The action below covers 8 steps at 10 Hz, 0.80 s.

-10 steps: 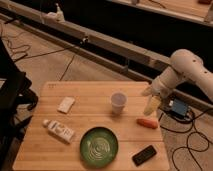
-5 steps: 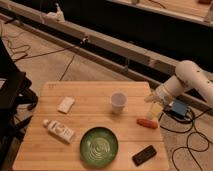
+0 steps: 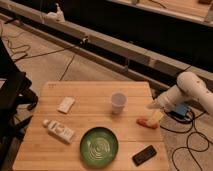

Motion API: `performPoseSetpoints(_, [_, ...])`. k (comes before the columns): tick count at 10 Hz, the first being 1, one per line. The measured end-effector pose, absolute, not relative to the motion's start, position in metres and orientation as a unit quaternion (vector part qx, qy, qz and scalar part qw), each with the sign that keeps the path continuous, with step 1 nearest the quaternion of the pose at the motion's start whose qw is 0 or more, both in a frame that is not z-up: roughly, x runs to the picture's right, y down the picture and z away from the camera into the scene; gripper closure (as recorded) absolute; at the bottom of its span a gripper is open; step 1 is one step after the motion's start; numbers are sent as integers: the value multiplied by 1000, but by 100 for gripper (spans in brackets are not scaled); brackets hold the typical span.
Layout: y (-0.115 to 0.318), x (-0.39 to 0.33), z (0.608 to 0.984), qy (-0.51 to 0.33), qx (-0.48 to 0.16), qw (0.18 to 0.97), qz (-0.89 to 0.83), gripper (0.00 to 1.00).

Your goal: Place the pepper on the white sponge

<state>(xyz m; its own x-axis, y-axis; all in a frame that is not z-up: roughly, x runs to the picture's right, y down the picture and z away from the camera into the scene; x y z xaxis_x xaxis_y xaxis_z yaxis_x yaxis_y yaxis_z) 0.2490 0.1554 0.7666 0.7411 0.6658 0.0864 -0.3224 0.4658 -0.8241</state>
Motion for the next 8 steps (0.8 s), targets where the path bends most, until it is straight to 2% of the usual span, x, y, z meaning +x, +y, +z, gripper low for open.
performPoseSetpoints(4, [163,249,777,-273,-400,815,319,20])
performPoseSetpoints(8, [164,248,777,-282,-395,816,314,20])
